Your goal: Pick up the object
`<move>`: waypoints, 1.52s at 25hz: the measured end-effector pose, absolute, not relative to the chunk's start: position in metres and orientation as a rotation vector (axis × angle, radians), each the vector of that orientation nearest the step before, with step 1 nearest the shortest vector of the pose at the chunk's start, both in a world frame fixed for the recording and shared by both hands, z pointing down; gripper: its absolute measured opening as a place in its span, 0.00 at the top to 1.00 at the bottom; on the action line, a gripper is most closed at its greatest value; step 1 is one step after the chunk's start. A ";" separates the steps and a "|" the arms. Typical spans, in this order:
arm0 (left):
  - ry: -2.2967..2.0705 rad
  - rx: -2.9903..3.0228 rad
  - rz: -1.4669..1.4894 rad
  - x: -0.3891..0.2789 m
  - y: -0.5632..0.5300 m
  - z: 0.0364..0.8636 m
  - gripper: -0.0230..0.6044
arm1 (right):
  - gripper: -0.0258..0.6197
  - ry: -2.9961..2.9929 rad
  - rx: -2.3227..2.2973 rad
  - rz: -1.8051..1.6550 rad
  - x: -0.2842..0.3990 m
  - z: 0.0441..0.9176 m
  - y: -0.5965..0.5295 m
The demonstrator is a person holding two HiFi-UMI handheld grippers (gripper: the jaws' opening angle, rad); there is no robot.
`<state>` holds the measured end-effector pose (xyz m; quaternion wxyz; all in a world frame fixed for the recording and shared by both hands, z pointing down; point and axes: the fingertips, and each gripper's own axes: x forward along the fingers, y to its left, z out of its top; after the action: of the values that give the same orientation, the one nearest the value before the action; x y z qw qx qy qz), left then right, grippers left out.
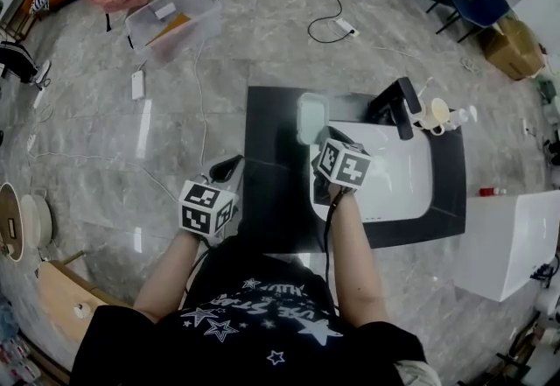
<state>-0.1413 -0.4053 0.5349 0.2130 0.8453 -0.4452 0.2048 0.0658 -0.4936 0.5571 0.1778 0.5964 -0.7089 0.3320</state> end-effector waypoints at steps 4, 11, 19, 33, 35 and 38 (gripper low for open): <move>-1.260 2.350 0.570 -0.115 -0.380 0.526 0.95 | 0.94 -2.054 1.691 0.949 0.087 0.539 -0.461; -1.291 2.372 0.551 -0.057 -0.321 0.512 0.95 | 0.94 -2.125 1.667 0.924 0.131 0.519 -0.393; -1.342 2.370 0.536 -0.001 -0.245 0.503 0.95 | 0.94 -2.193 1.636 0.902 0.187 0.509 -0.314; -1.321 2.353 0.572 0.020 -0.168 0.508 0.95 | 0.94 -2.154 1.663 0.928 0.226 0.521 -0.235; -1.310 2.359 0.566 0.017 -0.163 0.508 0.95 | 0.94 -2.139 1.673 0.924 0.224 0.524 -0.226; -1.302 2.363 0.555 0.006 -0.151 0.508 0.95 | 0.94 -2.124 1.687 0.928 0.215 0.524 -0.212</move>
<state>0.0057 -0.1512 0.5077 0.1926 0.8418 -0.4638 0.1977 0.2152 -0.2115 0.5244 0.1371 0.5831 -0.7338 0.3206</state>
